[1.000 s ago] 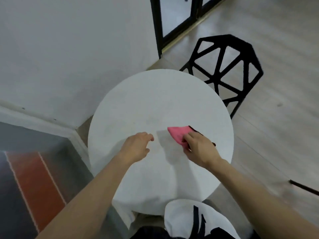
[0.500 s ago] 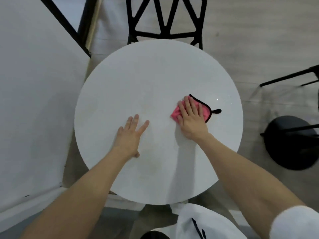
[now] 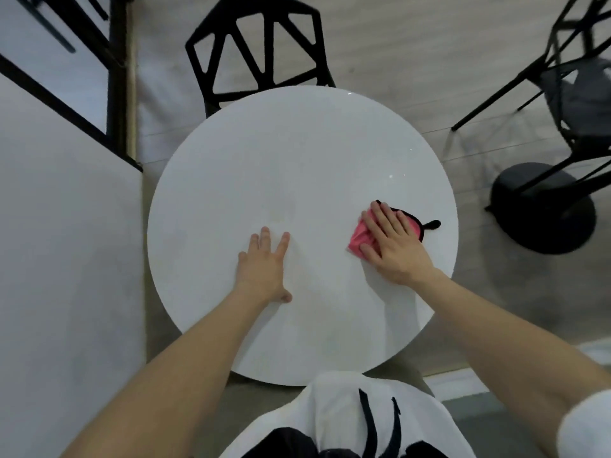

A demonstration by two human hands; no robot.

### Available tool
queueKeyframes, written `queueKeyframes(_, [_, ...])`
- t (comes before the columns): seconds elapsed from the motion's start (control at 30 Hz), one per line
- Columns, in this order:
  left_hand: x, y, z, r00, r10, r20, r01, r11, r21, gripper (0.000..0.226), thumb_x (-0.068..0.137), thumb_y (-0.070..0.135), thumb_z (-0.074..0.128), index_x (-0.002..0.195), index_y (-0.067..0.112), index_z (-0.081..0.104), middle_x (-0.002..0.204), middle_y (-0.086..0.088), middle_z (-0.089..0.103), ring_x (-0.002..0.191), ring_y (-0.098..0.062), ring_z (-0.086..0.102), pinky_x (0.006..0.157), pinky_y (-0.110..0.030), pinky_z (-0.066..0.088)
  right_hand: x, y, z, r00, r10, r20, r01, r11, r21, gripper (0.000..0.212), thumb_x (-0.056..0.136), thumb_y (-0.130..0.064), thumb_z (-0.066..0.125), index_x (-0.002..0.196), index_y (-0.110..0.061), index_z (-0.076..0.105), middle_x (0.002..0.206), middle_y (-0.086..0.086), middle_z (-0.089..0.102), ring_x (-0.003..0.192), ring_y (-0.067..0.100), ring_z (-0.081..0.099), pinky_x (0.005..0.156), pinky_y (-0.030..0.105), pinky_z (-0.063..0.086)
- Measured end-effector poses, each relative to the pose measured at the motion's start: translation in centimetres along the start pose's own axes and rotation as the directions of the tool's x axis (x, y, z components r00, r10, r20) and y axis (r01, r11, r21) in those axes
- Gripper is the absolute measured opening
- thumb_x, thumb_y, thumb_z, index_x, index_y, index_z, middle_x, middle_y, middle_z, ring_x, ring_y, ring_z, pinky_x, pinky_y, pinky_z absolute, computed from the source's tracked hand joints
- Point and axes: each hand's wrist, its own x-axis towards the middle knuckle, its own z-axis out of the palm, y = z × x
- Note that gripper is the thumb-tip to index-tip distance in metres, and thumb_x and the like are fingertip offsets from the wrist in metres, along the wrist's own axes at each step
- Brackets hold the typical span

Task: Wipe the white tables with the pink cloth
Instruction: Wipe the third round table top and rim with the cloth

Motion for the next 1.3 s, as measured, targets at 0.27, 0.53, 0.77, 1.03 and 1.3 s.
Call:
queueKeyframes(0.27, [1.8, -5.8, -1.3, 0.918, 0.360, -0.166, -0.343, 0.931, 0.121, 0.128, 0.071, 0.091, 0.072, 0.170, 0.034, 0.014, 0.158, -0.013, 0.037, 0.143, -0.036, 0.040, 0.115, -0.051, 0.041, -4.5, -9.1, 5.1, 0.790, 0.589, -0.173, -0.569, 0.808, 0.151, 0.075, 0.111, -0.056, 0.019, 0.174, -0.021, -0.002, 0.181, 0.005, -0.011, 0.166, 0.019, -0.016, 0.135, 0.051, -0.004])
queueKeyframes(0.53, [-1.1, -16.2, 2.0, 0.837, 0.528, -0.142, -0.494, 0.842, 0.219, 0.126, 0.071, 0.076, 0.087, 0.169, 0.032, 0.020, 0.171, -0.007, 0.032, 0.155, -0.032, 0.034, 0.123, -0.052, 0.037, -11.2, -22.6, 9.1, 0.600, 0.789, -0.133, -0.768, 0.614, 0.181, 0.075, 0.110, -0.059, 0.011, 0.173, -0.022, -0.005, 0.181, 0.007, -0.015, 0.166, 0.023, -0.018, 0.135, 0.053, -0.004])
queueKeyframes(0.77, [-1.9, -19.2, 4.1, 0.821, 0.561, -0.103, -0.524, 0.813, 0.253, 0.129, 0.064, 0.064, 0.097, 0.166, 0.032, 0.024, 0.175, -0.005, 0.020, 0.155, -0.034, 0.030, 0.117, -0.052, 0.043, -6.9, -33.0, 9.5, 0.447, 0.873, -0.194, -0.846, 0.483, 0.227, 0.072, 0.111, -0.054, 0.014, 0.173, -0.019, 0.007, 0.180, 0.019, -0.004, 0.167, 0.036, -0.008, 0.133, 0.060, 0.001])
queueKeyframes(1.03, [-2.2, -18.9, 3.9, 0.852, 0.516, -0.086, -0.490, 0.845, 0.214, 0.136, 0.062, 0.060, 0.100, 0.169, 0.032, 0.021, 0.177, -0.004, 0.017, 0.159, -0.033, 0.023, 0.120, -0.056, 0.043, -7.5, -31.0, 7.4, 0.954, 0.275, -0.117, -0.279, 0.960, -0.020, 0.077, 0.107, -0.074, 0.017, 0.173, -0.035, 0.013, 0.181, -0.001, 0.000, 0.167, 0.014, -0.007, 0.135, 0.043, -0.008])
queueKeyframes(1.3, [-2.3, -17.8, 3.6, 0.884, 0.450, -0.128, -0.419, 0.882, 0.215, 0.138, 0.053, 0.059, 0.104, 0.166, 0.034, 0.028, 0.173, 0.002, 0.023, 0.156, -0.031, 0.028, 0.116, -0.057, 0.046, -8.9, -14.4, 3.3, 0.702, 0.700, -0.131, -0.692, 0.714, 0.104, 0.092, 0.102, -0.062, 0.010, 0.170, 0.000, 0.012, 0.180, 0.018, -0.003, 0.168, 0.029, -0.005, 0.136, 0.044, -0.003])
